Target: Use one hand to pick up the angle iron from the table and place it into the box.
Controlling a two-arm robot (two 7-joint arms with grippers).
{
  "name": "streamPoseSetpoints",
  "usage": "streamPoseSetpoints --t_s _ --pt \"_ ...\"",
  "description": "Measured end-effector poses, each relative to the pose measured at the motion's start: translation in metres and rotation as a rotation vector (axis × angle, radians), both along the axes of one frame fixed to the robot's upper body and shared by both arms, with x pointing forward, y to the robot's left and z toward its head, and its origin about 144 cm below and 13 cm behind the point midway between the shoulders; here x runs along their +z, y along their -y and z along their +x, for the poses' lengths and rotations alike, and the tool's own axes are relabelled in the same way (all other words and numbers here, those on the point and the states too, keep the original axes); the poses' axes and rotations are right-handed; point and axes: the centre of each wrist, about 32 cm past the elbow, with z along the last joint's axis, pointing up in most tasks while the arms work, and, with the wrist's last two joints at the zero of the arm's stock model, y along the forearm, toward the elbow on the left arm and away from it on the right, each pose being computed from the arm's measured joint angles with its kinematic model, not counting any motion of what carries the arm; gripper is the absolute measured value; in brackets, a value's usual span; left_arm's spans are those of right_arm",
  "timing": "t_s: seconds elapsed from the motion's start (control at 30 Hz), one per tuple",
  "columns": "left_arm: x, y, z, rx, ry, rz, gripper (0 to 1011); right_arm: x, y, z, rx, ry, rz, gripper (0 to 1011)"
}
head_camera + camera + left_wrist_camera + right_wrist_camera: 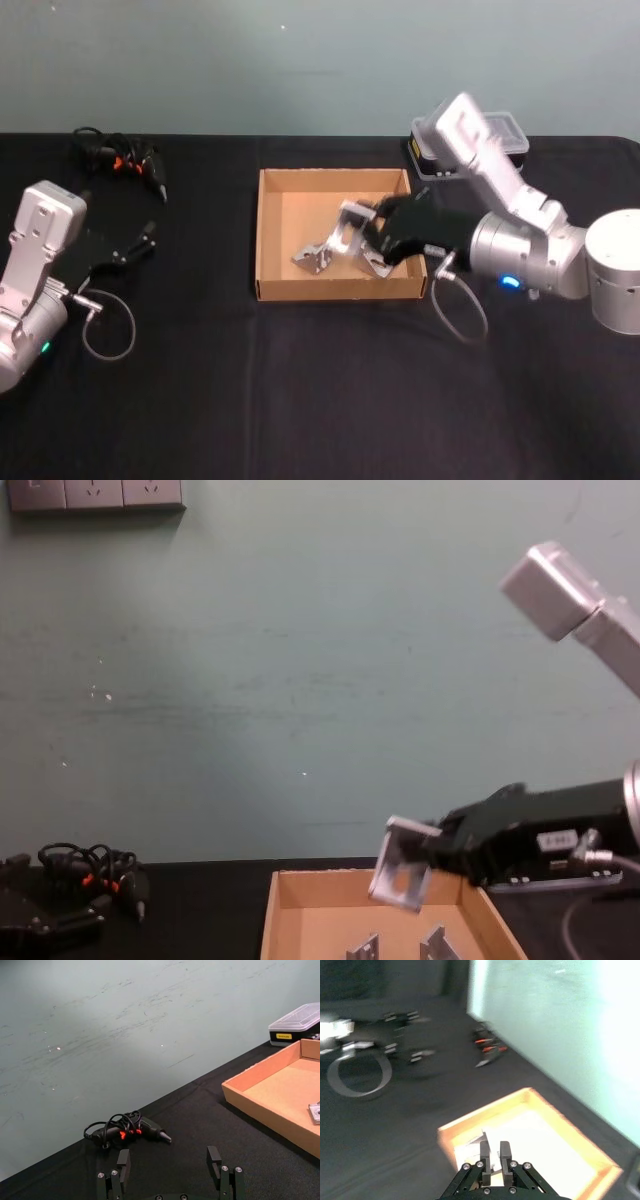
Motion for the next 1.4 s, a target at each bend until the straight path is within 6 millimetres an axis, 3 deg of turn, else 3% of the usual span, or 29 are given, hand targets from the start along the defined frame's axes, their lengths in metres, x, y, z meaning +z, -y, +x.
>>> streamPoseSetpoints --t_s 0.37,0.87,1.4 --pt "0.0 0.0 0.0 0.0 0.0 0.0 1000 -0.01 0.009 0.022 -0.177 0.02 0.057 130" --pt "0.0 0.0 0.0 0.0 0.0 0.0 1000 -0.036 -0.006 0.064 -0.276 -0.019 0.04 130" --pt "0.0 0.0 0.0 0.0 0.0 0.0 1000 -0.053 -0.024 0.093 -0.286 -0.078 -0.004 130"
